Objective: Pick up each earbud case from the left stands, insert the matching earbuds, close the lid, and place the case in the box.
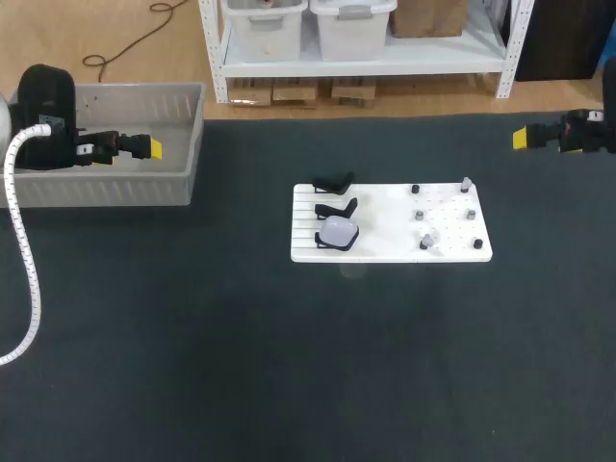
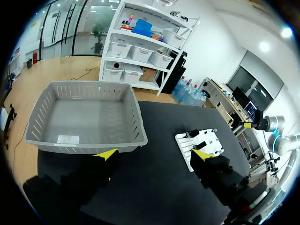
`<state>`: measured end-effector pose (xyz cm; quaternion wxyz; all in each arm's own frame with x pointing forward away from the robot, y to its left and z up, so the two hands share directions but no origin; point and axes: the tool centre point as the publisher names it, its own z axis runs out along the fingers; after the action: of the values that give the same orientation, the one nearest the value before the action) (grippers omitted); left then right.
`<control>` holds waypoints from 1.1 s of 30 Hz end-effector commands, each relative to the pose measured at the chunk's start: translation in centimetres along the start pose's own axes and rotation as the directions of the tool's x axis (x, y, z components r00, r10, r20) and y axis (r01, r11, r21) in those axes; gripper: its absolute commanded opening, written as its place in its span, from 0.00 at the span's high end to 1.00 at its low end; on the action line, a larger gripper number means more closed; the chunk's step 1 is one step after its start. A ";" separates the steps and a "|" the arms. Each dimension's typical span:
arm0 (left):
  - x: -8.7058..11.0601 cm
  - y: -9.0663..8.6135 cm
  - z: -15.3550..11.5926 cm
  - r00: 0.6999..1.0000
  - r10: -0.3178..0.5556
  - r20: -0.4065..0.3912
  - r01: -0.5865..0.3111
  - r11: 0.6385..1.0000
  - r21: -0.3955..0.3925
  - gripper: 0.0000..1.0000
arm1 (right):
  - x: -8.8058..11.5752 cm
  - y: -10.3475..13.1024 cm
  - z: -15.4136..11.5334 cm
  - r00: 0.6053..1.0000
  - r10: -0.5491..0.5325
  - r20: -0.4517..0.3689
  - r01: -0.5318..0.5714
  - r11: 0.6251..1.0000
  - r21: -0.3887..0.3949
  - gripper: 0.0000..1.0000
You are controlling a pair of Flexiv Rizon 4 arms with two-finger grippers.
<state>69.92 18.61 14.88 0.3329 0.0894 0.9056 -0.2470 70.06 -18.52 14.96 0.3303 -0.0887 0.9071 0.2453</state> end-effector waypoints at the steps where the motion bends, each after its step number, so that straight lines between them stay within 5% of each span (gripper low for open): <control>1: -0.1 -0.1 0.0 1.000 -0.001 -0.005 0.001 1.000 -0.007 0.00 | 0.0 0.0 0.0 1.000 -0.001 0.000 0.001 1.000 0.000 0.00; 16: -0.1 -0.1 0.0 1.000 -0.001 -0.005 0.001 1.000 -0.007 0.00 | 0.0 0.0 0.0 1.000 -0.001 0.000 0.001 1.000 0.000 0.00; 22: -0.2 -1.5 0.1 0.995 0.095 0.013 -0.096 0.987 0.128 0.00 | 0.0 0.0 0.0 1.000 -0.001 0.000 0.001 1.000 0.000 0.00; 26: -0.1 -2.5 0.1 0.981 0.193 0.024 -0.194 0.956 0.220 0.00 | 0.0 0.0 0.0 1.000 -0.001 0.000 0.001 1.000 0.000 0.00; 33: 0.2 -4.6 0.2 0.920 0.390 0.048 -0.380 0.851 0.362 0.00 | 0.0 0.0 0.0 1.000 -0.001 0.000 0.001 1.000 0.000 0.00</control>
<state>68.63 14.24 16.35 0.3442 0.2808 0.8539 -0.2712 70.06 -18.51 14.96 0.3303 -0.0888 0.9071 0.2452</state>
